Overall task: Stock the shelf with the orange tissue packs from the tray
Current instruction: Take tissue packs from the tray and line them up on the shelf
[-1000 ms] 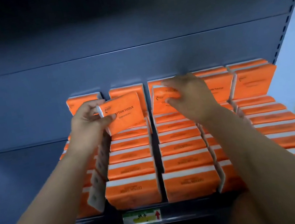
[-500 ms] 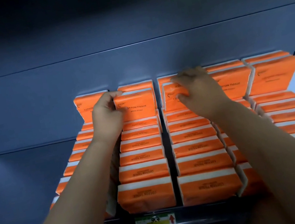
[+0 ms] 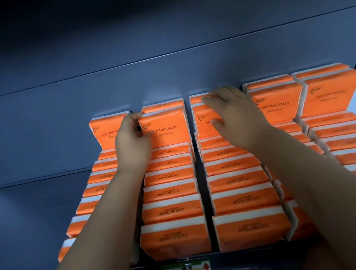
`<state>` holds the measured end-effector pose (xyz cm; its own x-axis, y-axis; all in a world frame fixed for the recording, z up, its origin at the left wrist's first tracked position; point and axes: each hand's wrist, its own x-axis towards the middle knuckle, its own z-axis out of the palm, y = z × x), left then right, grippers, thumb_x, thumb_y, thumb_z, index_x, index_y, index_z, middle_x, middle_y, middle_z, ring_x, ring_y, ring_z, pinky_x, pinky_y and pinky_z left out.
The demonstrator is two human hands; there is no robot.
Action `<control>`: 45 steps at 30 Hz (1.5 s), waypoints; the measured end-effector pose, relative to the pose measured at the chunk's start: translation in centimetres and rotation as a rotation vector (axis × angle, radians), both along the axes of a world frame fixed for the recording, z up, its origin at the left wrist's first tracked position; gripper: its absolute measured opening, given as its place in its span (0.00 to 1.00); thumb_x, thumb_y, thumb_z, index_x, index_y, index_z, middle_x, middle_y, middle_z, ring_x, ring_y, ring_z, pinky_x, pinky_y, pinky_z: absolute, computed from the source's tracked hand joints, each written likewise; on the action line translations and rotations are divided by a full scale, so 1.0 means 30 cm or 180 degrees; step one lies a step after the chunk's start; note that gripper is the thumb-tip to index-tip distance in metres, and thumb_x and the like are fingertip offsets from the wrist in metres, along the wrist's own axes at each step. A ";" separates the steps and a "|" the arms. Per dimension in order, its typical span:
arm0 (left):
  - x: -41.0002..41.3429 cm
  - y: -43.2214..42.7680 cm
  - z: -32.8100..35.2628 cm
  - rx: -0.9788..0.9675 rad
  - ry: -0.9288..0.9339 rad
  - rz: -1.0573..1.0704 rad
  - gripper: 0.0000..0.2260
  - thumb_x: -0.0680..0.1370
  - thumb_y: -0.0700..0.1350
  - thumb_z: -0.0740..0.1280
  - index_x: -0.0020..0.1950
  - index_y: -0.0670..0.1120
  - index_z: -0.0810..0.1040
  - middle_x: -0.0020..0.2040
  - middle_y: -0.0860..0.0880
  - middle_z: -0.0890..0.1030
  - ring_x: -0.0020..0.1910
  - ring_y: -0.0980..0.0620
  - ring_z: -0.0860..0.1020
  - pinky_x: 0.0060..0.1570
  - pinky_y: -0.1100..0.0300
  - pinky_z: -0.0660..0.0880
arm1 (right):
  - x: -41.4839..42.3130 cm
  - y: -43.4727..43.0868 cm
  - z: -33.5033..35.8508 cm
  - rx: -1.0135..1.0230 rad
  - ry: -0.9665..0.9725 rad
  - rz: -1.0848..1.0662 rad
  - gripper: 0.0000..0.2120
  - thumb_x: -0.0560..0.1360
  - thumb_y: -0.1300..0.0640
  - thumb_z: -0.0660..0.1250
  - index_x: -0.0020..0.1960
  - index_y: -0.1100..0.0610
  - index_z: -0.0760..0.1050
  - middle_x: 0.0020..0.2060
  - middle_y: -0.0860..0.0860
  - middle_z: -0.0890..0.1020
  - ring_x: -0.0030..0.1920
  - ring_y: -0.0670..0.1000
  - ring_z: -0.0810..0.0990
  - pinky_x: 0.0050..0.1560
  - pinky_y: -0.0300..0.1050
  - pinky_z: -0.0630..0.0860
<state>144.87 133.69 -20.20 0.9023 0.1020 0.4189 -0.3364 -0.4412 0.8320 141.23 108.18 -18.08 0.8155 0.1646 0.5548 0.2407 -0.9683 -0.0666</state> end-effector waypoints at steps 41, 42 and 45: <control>-1.538 0.810 -0.094 0.2618 0.1583 0.3566 0.32 0.83 0.64 0.51 0.78 0.45 0.67 0.80 0.44 0.68 0.79 0.40 0.62 0.78 0.41 0.56 | -0.986 1.323 -0.147 0.0739 0.0828 0.2410 0.25 0.81 0.44 0.60 0.70 0.60 0.73 0.63 0.59 0.79 0.67 0.63 0.74 0.68 0.58 0.70; -1.587 0.839 -0.129 0.2564 0.1724 0.3665 0.31 0.83 0.64 0.51 0.78 0.44 0.67 0.79 0.43 0.68 0.79 0.39 0.63 0.79 0.40 0.56 | -1.022 1.373 -0.206 0.0642 0.0977 0.2465 0.25 0.81 0.44 0.61 0.69 0.60 0.72 0.63 0.59 0.79 0.68 0.63 0.74 0.69 0.58 0.70; -1.676 0.898 -0.247 0.2464 0.2201 0.3760 0.32 0.81 0.65 0.49 0.75 0.44 0.70 0.76 0.43 0.72 0.76 0.38 0.67 0.78 0.40 0.57 | -1.078 1.465 -0.395 0.0160 0.1466 0.2499 0.25 0.81 0.44 0.61 0.70 0.60 0.71 0.66 0.59 0.77 0.70 0.62 0.72 0.71 0.57 0.67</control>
